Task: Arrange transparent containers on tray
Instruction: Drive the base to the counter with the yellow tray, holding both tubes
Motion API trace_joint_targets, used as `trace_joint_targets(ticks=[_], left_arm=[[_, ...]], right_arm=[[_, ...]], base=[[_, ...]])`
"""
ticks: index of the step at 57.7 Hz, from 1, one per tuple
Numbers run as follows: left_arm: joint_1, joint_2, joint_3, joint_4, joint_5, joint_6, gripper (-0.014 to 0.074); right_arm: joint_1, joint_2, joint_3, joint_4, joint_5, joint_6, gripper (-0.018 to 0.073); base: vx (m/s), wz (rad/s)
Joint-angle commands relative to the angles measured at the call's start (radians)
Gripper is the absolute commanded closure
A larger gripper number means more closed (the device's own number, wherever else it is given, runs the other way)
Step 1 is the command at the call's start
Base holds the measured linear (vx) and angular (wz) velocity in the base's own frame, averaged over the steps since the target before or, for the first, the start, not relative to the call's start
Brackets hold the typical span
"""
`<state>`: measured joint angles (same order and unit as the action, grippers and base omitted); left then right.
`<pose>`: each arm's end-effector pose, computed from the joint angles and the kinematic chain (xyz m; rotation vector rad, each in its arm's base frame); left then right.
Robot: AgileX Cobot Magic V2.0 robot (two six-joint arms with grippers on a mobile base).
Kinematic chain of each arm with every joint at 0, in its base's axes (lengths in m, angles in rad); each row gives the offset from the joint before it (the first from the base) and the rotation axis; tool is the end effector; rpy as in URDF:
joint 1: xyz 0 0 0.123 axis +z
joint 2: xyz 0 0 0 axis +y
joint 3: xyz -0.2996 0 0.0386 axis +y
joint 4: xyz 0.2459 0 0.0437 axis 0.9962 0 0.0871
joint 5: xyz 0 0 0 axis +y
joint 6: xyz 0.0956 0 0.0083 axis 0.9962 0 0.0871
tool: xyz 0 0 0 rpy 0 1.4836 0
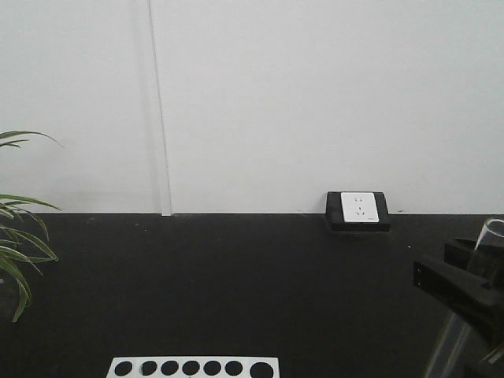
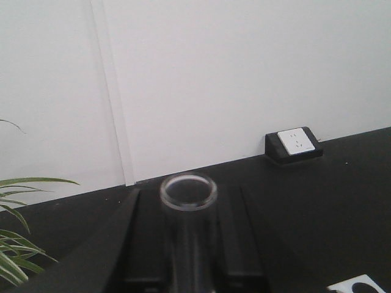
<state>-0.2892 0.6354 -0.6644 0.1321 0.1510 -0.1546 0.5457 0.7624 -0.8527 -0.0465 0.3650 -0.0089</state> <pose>0.1177 -0.0330 0.3794 0.1974 1.5968 -0.2269 0.1250 0.0740 0.4056 -0.5099 1.6956 0.3439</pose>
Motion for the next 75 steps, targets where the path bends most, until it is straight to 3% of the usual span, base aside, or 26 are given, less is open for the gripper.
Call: trace_joint_targets(ticks=[1,75], left_arm=[[0.001,-0.007,-0.035,-0.002,-0.083,0.001,0.0422],[0.001,-0.004,-0.035,-0.002,-0.083,0.001,0.0422]], right_arm=[[-0.004,-0.003,-0.030,-0.010,-0.081,-0.002,0.0571],[-0.004,-0.004,-0.030,-0.010,-0.081,-0.002,0.0571]], base=[[-0.03,0.00],[-0.20,0.05]])
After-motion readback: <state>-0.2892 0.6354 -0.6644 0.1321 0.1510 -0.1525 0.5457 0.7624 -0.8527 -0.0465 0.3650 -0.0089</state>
